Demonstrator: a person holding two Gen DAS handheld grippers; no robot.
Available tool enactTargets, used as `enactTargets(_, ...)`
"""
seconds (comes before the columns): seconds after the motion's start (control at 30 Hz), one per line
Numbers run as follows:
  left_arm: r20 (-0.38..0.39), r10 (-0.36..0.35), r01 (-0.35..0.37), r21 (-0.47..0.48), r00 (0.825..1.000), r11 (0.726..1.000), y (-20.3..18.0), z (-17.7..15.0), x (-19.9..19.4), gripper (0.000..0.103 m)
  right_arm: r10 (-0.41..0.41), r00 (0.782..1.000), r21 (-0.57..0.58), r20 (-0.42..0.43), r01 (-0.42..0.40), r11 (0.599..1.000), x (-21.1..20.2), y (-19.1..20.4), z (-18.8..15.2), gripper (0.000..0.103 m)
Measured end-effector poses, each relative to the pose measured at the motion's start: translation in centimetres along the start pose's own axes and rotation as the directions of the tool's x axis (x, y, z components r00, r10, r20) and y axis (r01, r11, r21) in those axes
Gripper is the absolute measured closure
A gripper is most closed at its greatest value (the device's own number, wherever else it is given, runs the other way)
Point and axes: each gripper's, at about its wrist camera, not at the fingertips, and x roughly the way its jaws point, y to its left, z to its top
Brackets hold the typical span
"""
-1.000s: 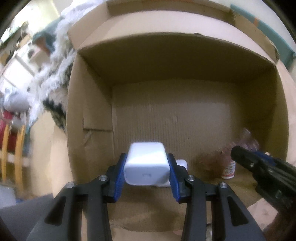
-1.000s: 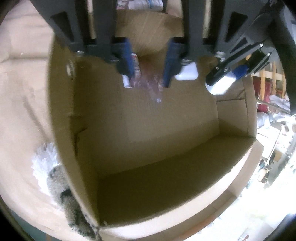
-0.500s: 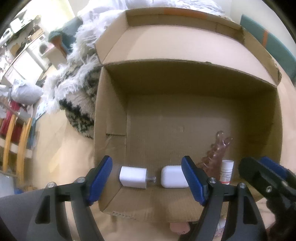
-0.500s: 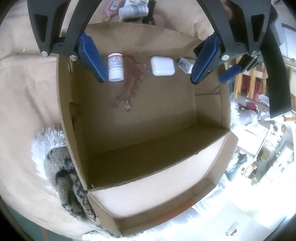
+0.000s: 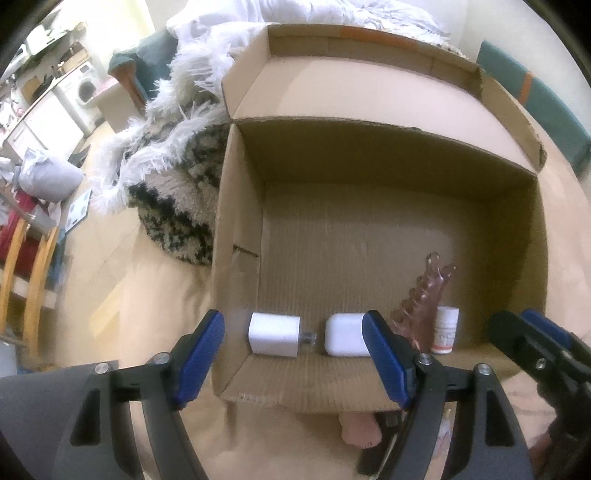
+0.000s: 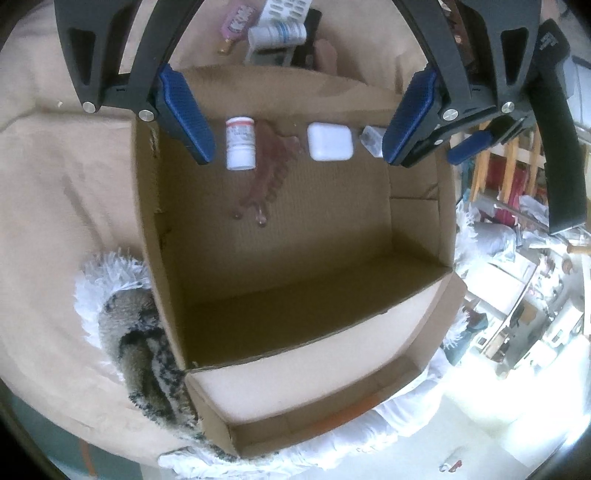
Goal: Organize rigid objects
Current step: 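Withdraw both tools from the box toward the remaining items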
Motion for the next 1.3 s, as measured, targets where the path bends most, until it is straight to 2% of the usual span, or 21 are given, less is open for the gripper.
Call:
enactTargets(0.47, 0.047, -0.05, 0.048, 0.048, 0.998, 0.998, 1.5, -3.4, -2.4, 0.028, 0.02, 1.0, 0.005, 0.003, -0.02, 1.0, -2.7, -0.5, -4.1, 0.005)
enactTargets(0.77, 0.0, -0.079, 0.079, 0.027, 0.997, 0.997, 3.5, -6.8, -1.6, 0.028, -0.038, 0.999, 0.054, -0.005, 0.038, 0.998, -3.2, -1.9, -6.9, 0.005)
enactTargets(0.9, -0.005, -0.07, 0.07, 0.064, 0.998, 0.995, 3.2, -8.3, -0.9, 0.028, -0.056, 0.998, 0.058, -0.014, 0.057, 0.997, -3.0, -2.2, -7.6, 0.005)
enactTargets(1.07, -0.01, -0.086, 0.087, 0.062, 0.996, 0.994, 3.6, -9.0, 0.1, 0.028, -0.097, 0.995, 0.055, -0.02, 0.098, 0.994, -2.7, -2.8, -8.3, 0.005)
enactTargets(1.3, -0.04, -0.1, 0.101, 0.01, 0.994, 0.995, 4.4, -9.3, 1.1, 0.028, -0.087, 0.995, 0.081, -0.057, 0.091, 0.993, -1.7, -3.1, -8.9, 0.005)
